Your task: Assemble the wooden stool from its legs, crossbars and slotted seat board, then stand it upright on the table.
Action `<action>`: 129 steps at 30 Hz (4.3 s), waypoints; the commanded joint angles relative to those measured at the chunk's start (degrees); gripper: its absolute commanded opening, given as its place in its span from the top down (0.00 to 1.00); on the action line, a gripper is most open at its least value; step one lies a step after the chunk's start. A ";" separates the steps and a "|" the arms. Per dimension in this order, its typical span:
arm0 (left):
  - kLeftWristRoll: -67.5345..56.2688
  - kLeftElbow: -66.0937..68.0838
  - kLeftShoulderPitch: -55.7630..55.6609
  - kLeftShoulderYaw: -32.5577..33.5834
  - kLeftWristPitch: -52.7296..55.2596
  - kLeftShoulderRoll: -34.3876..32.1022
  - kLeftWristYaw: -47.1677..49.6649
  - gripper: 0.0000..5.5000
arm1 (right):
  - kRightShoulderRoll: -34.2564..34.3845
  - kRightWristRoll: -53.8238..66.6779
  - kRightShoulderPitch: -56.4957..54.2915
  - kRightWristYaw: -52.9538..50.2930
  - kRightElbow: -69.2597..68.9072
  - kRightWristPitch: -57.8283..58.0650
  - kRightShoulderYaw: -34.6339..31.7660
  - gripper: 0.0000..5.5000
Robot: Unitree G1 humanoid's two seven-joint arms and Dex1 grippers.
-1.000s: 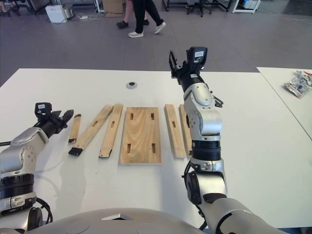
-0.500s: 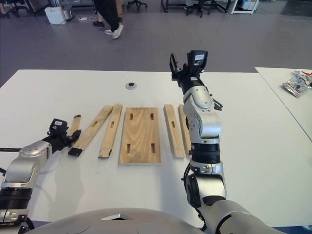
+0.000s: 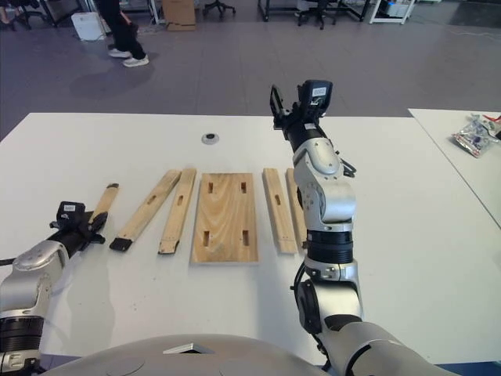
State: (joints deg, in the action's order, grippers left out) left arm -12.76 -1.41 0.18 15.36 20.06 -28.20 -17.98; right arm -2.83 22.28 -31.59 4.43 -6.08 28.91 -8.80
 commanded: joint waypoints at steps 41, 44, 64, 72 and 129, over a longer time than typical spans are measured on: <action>-8.11 -23.68 -8.14 -12.13 -8.89 12.59 -4.72 0.76 | 5.66 35.33 -6.08 -1.65 -4.48 18.12 -0.09 0.92; -6.44 -20.51 -5.38 -8.48 -10.55 14.15 -1.37 0.66 | 3.75 24.67 -5.85 -6.19 -3.27 10.35 -0.58 0.92; 0.71 -25.86 12.34 -4.55 -15.34 24.63 15.24 0.49 | -5.59 -7.03 19.03 -10.15 -21.64 15.27 8.33 0.92; 0.68 -27.32 12.75 -4.55 -13.82 23.85 15.13 0.48 | -1.45 -7.04 21.76 -11.40 -22.47 18.56 8.32 0.92; 0.32 -24.89 10.02 -6.71 -15.75 22.78 13.10 0.48 | -6.28 -13.21 33.30 9.12 5.24 -11.29 11.19 0.92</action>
State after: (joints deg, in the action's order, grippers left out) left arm -12.79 -26.39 10.44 9.08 4.59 -5.24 -4.40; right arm -7.89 10.75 -3.09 13.30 -7.24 12.03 1.30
